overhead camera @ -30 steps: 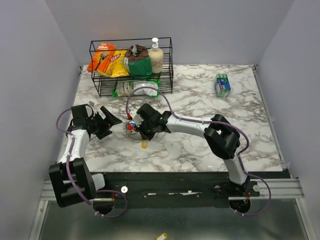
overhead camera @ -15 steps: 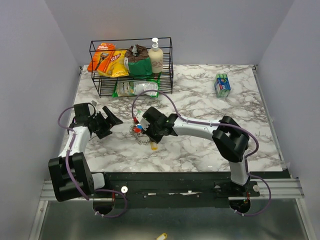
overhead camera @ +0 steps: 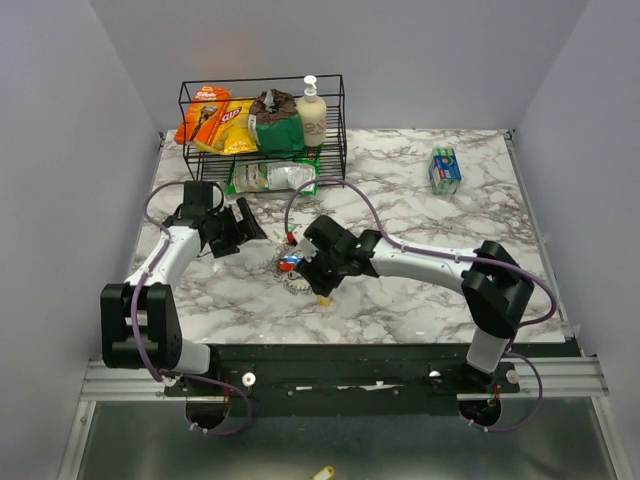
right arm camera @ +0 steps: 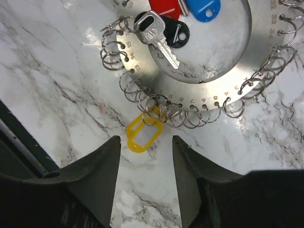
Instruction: Put the keys on the keyring
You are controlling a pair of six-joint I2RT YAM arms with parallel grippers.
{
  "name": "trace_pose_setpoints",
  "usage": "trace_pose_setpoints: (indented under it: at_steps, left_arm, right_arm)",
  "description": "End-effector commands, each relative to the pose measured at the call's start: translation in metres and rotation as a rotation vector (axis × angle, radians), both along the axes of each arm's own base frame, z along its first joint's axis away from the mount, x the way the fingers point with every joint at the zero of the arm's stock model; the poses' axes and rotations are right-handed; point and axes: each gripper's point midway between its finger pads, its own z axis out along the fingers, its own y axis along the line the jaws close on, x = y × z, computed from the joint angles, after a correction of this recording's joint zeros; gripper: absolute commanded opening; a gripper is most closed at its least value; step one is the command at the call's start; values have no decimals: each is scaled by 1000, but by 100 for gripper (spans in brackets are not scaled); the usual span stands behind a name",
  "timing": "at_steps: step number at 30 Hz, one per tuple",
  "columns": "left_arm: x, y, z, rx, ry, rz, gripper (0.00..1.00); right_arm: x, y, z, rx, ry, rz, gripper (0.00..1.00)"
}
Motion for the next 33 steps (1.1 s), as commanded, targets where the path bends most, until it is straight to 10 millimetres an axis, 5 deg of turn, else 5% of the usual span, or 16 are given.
trace_pose_setpoints:
  at_steps: [1, 5, 9, 16, 33]
  left_arm:
    - [12, -4, 2, 100, -7, -54, 97]
    - [16, -15, -2, 148, 11, -122, 97]
    - [20, -30, -8, 173, 38, -187, 96]
    - [28, -58, -24, 247, 114, -298, 95]
    - [3, -74, -71, 308, 259, -383, 91]
  right_arm:
    - [11, 0, 24, 164, 101, -159, 57]
    - [30, -18, 43, 332, 207, -277, 55]
    - [45, -38, 41, 392, 275, -368, 54]
    - [48, -38, 39, 534, 470, -456, 53]
    - [53, -29, -16, 448, 641, -558, 54]
